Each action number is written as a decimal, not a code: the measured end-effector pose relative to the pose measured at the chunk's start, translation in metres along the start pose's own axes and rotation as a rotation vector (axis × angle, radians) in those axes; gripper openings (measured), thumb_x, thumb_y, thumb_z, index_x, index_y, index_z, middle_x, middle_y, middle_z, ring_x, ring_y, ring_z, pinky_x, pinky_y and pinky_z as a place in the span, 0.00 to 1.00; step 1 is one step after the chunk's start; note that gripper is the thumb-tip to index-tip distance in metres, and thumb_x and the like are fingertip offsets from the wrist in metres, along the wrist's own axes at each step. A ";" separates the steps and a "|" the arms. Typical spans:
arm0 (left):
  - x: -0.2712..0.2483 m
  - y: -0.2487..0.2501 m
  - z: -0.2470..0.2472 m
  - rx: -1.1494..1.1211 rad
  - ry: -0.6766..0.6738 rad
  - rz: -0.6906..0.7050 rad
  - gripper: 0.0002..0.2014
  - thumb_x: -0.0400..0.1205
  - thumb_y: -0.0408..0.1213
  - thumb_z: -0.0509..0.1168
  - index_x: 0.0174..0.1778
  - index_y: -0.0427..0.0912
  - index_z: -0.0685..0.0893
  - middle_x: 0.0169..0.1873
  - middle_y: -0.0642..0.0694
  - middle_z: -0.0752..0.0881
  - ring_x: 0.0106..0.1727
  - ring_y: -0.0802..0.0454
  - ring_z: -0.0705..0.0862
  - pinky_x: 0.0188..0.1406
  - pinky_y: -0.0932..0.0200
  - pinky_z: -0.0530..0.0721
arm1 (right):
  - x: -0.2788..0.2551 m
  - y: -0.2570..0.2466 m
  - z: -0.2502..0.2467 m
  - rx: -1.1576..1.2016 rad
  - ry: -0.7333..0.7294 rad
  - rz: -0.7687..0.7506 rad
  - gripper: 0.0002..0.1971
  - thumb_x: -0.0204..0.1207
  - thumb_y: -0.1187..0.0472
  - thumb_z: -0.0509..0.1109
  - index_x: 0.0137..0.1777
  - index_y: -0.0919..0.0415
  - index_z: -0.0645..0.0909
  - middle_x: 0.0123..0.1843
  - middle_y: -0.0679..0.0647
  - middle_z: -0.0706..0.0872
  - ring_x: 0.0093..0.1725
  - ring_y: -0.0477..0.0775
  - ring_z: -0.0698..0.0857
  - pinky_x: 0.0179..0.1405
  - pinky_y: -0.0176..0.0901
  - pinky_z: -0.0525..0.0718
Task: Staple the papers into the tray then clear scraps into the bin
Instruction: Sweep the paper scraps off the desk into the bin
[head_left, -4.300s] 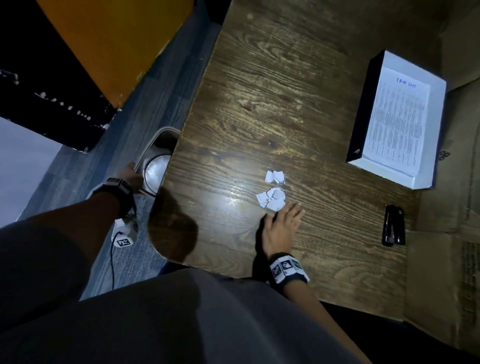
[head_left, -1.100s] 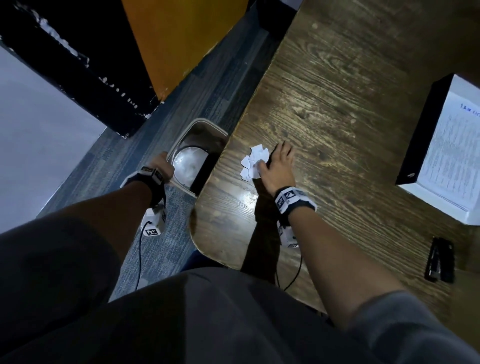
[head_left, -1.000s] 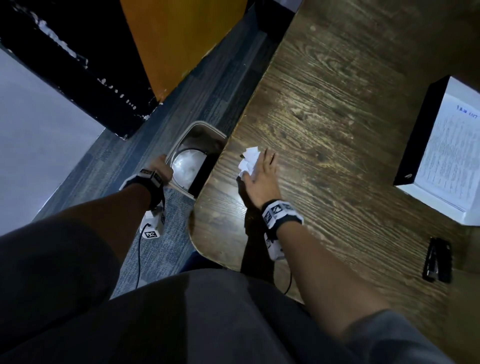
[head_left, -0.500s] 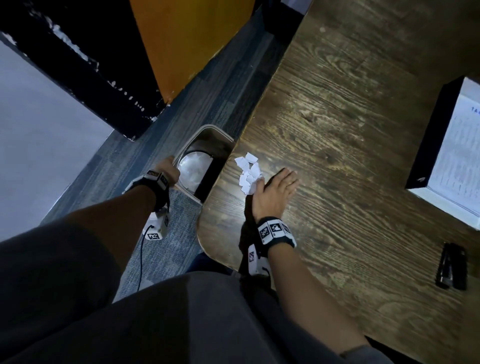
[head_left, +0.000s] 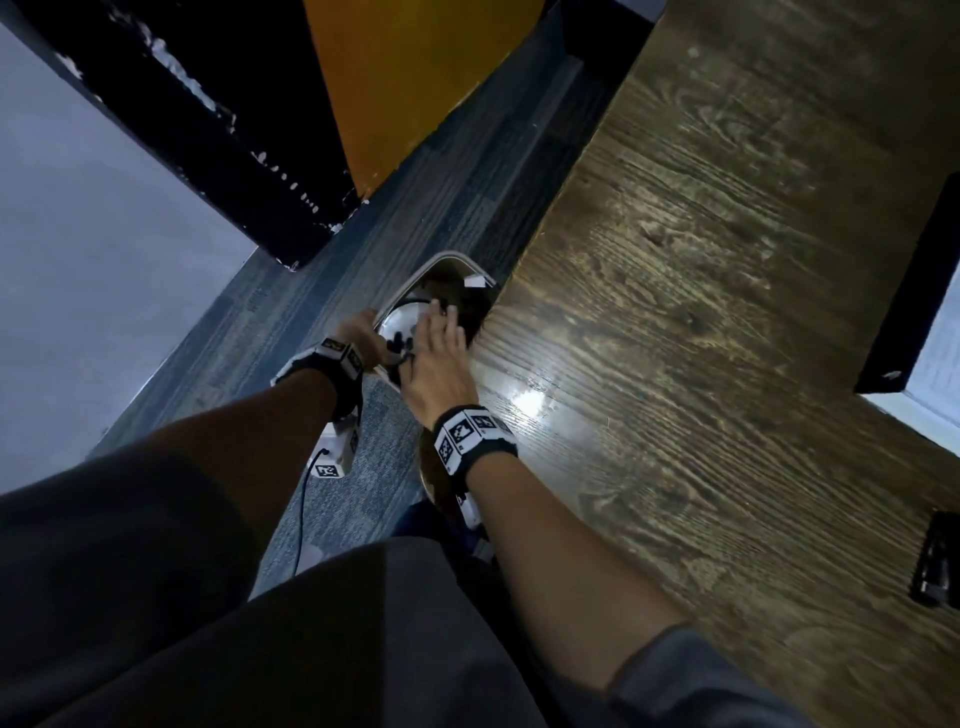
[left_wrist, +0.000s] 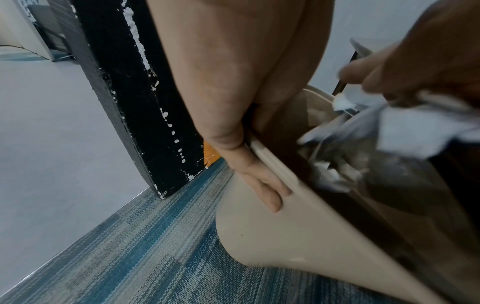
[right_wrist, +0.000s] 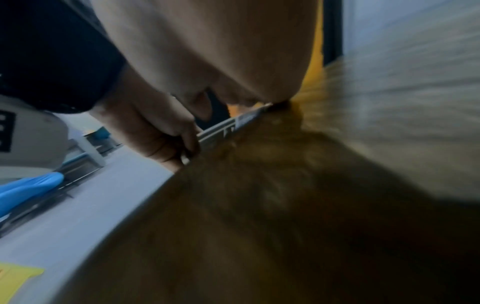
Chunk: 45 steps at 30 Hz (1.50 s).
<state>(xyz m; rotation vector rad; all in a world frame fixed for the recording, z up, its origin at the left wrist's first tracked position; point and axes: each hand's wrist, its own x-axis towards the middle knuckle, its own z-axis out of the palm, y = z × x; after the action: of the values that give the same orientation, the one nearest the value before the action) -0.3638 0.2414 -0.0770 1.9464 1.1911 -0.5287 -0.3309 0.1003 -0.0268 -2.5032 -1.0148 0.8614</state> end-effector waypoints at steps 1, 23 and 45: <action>-0.001 0.001 0.000 0.006 0.002 -0.002 0.20 0.78 0.26 0.62 0.67 0.28 0.76 0.64 0.26 0.82 0.64 0.29 0.82 0.61 0.46 0.84 | 0.003 -0.003 -0.001 -0.016 -0.046 -0.014 0.34 0.82 0.59 0.58 0.84 0.67 0.46 0.86 0.62 0.43 0.85 0.61 0.38 0.85 0.55 0.42; -0.004 -0.015 -0.003 0.095 0.033 0.051 0.16 0.77 0.22 0.57 0.61 0.26 0.78 0.59 0.26 0.84 0.61 0.30 0.83 0.58 0.43 0.81 | -0.115 0.132 -0.022 -0.074 0.247 0.627 0.40 0.83 0.41 0.46 0.83 0.70 0.41 0.85 0.68 0.42 0.85 0.67 0.41 0.83 0.60 0.42; -0.017 -0.023 -0.006 0.050 0.025 0.024 0.15 0.78 0.22 0.56 0.59 0.32 0.80 0.57 0.28 0.85 0.60 0.34 0.84 0.58 0.44 0.81 | -0.042 0.009 -0.004 0.315 -0.023 -0.145 0.21 0.68 0.82 0.64 0.58 0.69 0.84 0.64 0.63 0.83 0.70 0.63 0.77 0.71 0.48 0.74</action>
<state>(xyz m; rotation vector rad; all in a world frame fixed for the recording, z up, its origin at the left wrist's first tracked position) -0.3926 0.2430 -0.0707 2.0123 1.1788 -0.5275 -0.3476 0.0638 -0.0102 -2.1359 -0.9694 0.9277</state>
